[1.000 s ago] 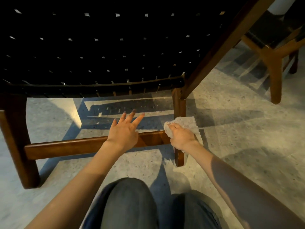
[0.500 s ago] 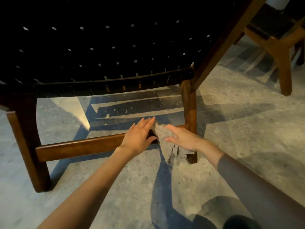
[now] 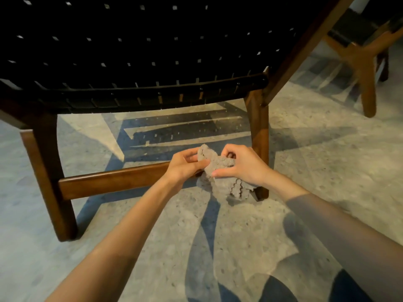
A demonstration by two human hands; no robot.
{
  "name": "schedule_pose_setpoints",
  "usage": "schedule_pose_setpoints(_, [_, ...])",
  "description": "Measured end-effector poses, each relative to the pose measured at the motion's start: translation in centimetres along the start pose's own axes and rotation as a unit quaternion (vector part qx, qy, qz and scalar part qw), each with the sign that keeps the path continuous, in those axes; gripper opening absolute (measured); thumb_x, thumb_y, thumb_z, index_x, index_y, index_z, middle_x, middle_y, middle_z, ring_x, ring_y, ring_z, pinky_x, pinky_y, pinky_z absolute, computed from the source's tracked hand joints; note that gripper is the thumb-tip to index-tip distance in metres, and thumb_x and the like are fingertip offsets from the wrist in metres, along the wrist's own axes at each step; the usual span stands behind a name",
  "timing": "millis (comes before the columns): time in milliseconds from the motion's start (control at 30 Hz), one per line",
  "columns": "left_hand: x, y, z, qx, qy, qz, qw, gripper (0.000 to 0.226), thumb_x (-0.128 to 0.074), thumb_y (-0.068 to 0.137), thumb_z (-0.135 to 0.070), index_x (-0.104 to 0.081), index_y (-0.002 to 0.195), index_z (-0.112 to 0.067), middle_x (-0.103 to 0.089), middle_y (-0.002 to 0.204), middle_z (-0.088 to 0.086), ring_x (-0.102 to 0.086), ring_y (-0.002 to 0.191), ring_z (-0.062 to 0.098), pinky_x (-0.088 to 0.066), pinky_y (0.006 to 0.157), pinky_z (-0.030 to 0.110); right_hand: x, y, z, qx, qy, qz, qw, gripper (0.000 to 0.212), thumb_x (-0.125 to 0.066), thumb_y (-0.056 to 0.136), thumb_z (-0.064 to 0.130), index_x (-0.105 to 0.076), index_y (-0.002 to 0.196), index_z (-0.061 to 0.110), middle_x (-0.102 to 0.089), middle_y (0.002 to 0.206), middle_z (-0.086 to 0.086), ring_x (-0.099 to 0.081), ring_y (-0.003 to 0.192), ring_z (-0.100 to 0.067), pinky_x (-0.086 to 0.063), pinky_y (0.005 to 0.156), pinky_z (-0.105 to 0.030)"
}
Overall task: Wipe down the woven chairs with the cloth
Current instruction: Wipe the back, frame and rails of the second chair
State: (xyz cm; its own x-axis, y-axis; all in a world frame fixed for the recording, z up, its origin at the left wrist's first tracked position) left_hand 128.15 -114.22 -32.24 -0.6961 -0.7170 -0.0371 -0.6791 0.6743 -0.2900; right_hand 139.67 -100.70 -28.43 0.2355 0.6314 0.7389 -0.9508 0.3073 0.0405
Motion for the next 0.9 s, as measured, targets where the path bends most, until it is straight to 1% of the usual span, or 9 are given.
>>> schedule_pose_setpoints(167, [2.3, -0.5, -0.4, -0.03, 0.085, -0.03, 0.996, 0.024, -0.068, 0.083, -0.004, -0.069, 0.097, -0.024, -0.071, 0.095, -0.006, -0.066, 0.087, 0.006, -0.054, 0.063, 0.014, 0.2, 0.1, 0.2, -0.016, 0.041, -0.001, 0.999, 0.016, -0.079, 0.074, 0.033, -0.063, 0.076, 0.028, -0.064, 0.074, 0.008, -0.056, 0.067, -0.002, -0.041, 0.058, -0.017])
schedule_pose_setpoints(267, [2.9, -0.7, -1.5, -0.099, 0.189, -0.049, 0.976, 0.019, -0.062, 0.09, -0.014, -0.068, 0.093, -0.032, -0.067, 0.086, -0.016, -0.063, 0.076, -0.002, -0.052, 0.062, 0.011, 1.9, 0.7, -0.2, -0.028, -0.023, -0.021, 0.999, 0.015, -0.076, 0.079, 0.024, -0.064, 0.087, 0.024, -0.063, 0.086, 0.008, -0.057, 0.082, -0.005, -0.049, 0.076, -0.029])
schedule_pose_setpoints(333, [2.6, -0.6, -2.6, -0.14, 0.261, -0.051, 0.954, 0.015, -0.062, 0.091, -0.024, -0.063, 0.085, -0.038, -0.063, 0.079, -0.021, -0.06, 0.071, -0.003, -0.047, 0.059, 0.009, 3.6, 1.3, -0.3, -0.045, -0.111, -0.048, 0.992, 0.015, -0.073, 0.081, 0.029, -0.066, 0.092, 0.024, -0.06, 0.093, 0.007, -0.051, 0.094, -0.011, -0.046, 0.086, -0.035])
schedule_pose_setpoints(433, [1.1, 0.1, -4.7, -0.21, 0.327, -0.045, 0.92, 0.006, -0.061, 0.091, -0.03, -0.066, 0.093, -0.029, -0.066, 0.086, -0.008, -0.059, 0.08, 0.006, -0.047, 0.067, 0.017, 7.3, 1.6, -0.1, -0.061, -0.223, -0.093, 0.968, 0.014, -0.072, 0.081, 0.037, -0.07, 0.094, 0.031, -0.045, 0.089, 0.008, -0.038, 0.095, -0.013, -0.035, 0.081, -0.031])
schedule_pose_setpoints(533, [-1.6, 0.4, -7.7, -0.293, 0.385, -0.086, 0.871, 0.02, -0.062, 0.09, -0.034, -0.068, 0.105, -0.023, -0.058, 0.09, 0.0, -0.047, 0.094, 0.014, -0.034, 0.075, 0.025, 11.4, 1.0, 0.3, -0.103, -0.231, -0.125, 0.959, 0.012, -0.067, 0.086, 0.034, -0.072, 0.097, 0.031, -0.063, 0.091, 0.003, -0.056, 0.092, -0.016, -0.049, 0.078, -0.032])
schedule_pose_setpoints(600, [-3.7, 0.0, -10.1, -0.333, 0.378, -0.116, 0.856, 0.026, -0.06, 0.091, -0.035, -0.067, 0.112, -0.02, -0.057, 0.078, -0.005, -0.053, 0.083, 0.016, -0.035, 0.064, 0.024, 13.8, 0.4, 0.8, -0.121, -0.23, -0.155, 0.953, 0.012, -0.061, 0.09, 0.03, -0.068, 0.1, 0.03, -0.068, 0.087, 0.0, -0.063, 0.087, -0.019, -0.053, 0.074, -0.035])
schedule_pose_setpoints(667, [-5.7, -0.7, -12.5, -0.364, 0.346, -0.132, 0.855, 0.025, -0.057, 0.093, -0.033, -0.066, 0.112, -0.019, -0.049, 0.061, -0.013, -0.053, 0.062, 0.009, -0.038, 0.053, 0.024, 15.9, -0.5, 1.5, -0.12, -0.187, -0.212, 0.952, 0.01, -0.057, 0.092, 0.024, -0.063, 0.098, 0.029, -0.065, 0.071, 0.007, -0.065, 0.074, -0.016, -0.052, 0.068, -0.03])
schedule_pose_setpoints(767, [-8.8, -1.4, -16.5, -0.404, 0.28, -0.147, 0.858, 0.024, -0.055, 0.095, -0.03, -0.066, 0.096, -0.009, -0.054, 0.056, -0.001, -0.053, 0.056, 0.012, -0.049, 0.059, 0.037, 19.0, -2.1, 3.1, -0.08, -0.097, -0.361, 0.924, 0.007, -0.059, 0.09, 0.02, -0.06, 0.093, 0.026, -0.062, 0.069, 0.011, -0.062, 0.065, -0.007, -0.046, 0.058, -0.015])
schedule_pose_setpoints(900, [-13.0, -3.1, -22.4, -0.458, 0.166, -0.166, 0.857, 0.026, -0.055, 0.095, -0.028, -0.06, 0.076, -0.011, -0.064, 0.065, 0.004, -0.061, 0.061, 0.013, -0.051, 0.066, 0.038, 23.4, -3.2, 7.2, 0.028, 0.055, -0.529, 0.846, 0.011, -0.062, 0.089, 0.012, -0.058, 0.091, 0.022, -0.063, 0.079, 0.009, -0.06, 0.066, -0.001, -0.05, 0.062, -0.02])
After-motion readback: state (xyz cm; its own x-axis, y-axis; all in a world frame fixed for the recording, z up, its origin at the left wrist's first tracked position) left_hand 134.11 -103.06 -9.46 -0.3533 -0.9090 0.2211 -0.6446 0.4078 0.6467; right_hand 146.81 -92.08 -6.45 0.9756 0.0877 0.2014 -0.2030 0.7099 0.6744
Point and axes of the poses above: each hand's wrist, its own y-axis towards the middle knuckle, its own x-axis out of the back of the hand, z = x × y, the point moved 1 cm from there along y, towards the middle knuckle
